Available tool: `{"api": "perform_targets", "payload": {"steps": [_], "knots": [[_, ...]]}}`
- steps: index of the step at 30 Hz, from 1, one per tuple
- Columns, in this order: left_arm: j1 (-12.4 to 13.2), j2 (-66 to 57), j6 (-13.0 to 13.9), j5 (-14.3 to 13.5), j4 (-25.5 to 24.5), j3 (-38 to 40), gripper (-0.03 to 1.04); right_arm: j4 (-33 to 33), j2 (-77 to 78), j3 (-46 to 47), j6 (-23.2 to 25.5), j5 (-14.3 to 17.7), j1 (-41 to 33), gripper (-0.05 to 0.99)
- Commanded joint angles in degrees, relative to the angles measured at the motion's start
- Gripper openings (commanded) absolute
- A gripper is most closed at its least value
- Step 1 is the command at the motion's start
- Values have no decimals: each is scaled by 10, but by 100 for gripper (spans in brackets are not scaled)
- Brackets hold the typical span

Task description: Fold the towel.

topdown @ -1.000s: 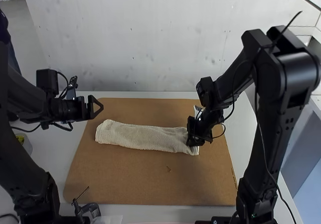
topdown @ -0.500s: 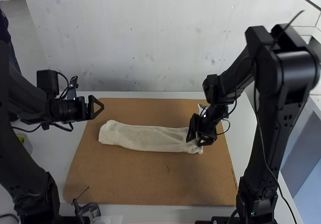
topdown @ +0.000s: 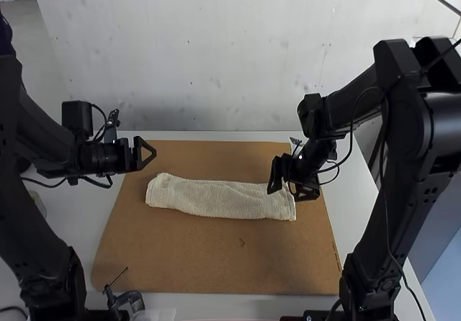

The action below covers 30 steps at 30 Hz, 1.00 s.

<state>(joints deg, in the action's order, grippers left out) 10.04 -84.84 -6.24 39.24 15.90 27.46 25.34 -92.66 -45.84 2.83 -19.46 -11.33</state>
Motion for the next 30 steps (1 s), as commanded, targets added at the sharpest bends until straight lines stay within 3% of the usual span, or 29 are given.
{"api": "perform_targets", "payload": {"steps": [1,8,20,30], "knots": [[-4,12,-7,8,4,1,101,8,17,-10,-28,4,26,88],[-2,13,-5,7,4,0,101,-12,-32,1,-52,3,44,88],[19,35,-3,10,4,-7,101,-67,-151,-38,-41,-16,18,87],[43,30,3,24,5,-23,101,-86,-173,-64,6,-23,-51,54]]}}
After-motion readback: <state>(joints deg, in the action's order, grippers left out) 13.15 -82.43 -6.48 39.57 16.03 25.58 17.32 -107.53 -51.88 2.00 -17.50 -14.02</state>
